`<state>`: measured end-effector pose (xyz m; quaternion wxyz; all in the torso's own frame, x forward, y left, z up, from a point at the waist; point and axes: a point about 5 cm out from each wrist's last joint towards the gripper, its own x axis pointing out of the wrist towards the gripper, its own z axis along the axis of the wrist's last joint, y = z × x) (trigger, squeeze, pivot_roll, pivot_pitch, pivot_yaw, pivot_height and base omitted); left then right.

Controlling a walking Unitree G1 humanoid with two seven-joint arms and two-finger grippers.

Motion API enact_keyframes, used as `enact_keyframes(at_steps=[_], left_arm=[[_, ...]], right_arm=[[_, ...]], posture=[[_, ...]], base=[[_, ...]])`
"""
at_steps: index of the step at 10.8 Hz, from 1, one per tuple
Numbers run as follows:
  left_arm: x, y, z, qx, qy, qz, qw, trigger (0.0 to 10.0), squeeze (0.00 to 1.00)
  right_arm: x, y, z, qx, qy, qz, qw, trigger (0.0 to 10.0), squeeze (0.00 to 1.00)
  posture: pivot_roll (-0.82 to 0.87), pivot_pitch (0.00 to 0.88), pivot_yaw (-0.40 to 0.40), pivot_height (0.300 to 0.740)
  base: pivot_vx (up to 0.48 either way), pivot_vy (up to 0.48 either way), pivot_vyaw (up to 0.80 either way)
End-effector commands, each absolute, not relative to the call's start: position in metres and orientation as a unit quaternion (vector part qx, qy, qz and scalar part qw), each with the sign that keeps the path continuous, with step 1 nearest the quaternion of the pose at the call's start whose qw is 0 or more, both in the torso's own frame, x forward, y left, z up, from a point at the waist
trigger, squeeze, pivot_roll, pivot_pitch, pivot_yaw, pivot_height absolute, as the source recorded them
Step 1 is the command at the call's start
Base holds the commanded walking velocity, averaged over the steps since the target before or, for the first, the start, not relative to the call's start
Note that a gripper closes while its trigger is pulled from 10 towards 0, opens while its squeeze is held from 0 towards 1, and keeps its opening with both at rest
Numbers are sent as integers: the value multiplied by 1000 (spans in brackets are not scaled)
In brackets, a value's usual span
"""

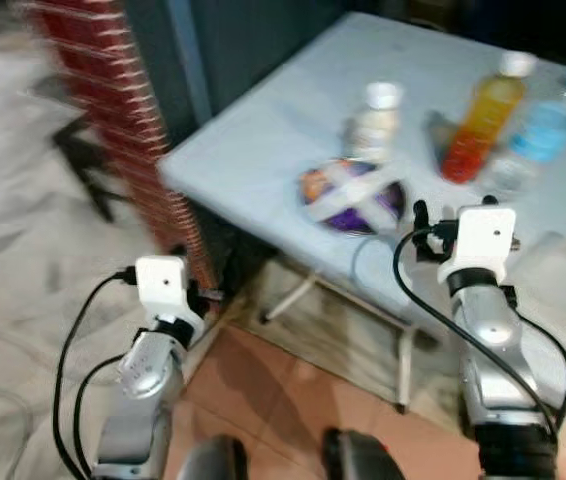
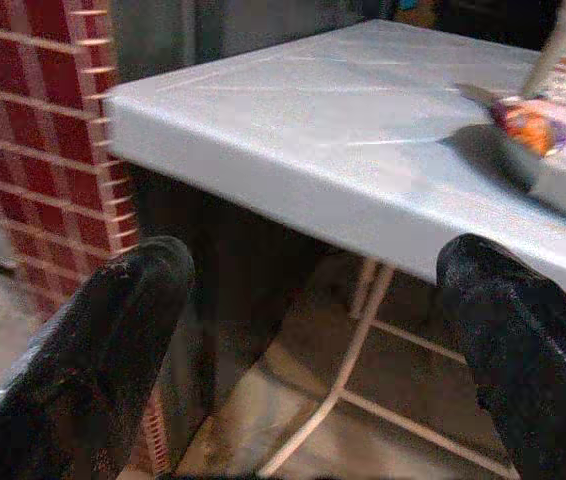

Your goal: Restocking fridge

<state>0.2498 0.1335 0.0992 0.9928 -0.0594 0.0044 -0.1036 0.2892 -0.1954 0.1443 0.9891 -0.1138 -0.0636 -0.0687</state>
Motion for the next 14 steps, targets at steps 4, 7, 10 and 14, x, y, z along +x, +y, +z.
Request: enact_keyframes(at_steps=[4, 7, 10, 14], left_arm=[[247, 136, 100, -35, 9, -104, 994, 10000, 0], [246, 136, 100, -30, 11, -105, 994, 10000, 0], [247, 136, 101, -31, 10, -108, 994, 10000, 0], [248, 136, 102, -24, 9, -105, 994, 10000, 0]], right_arm=[[301, -204, 143, -101, -46, -91, 990, 10000, 0], [303, -218, 141, -110, -37, -141, 983, 10000, 0], [312, -228, 143, -99, -30, -144, 984, 10000, 0], [337, -239, 164, -75, -52, -134, 987, 10000, 0]], posture=[[6, 161, 38, 740], [12, 164, 39, 740], [16, 167, 38, 740], [31, 170, 36, 740]], base=[[0, 71, 0], [0, 0, 0], [0, 0, 0], [0, 0, 0]])
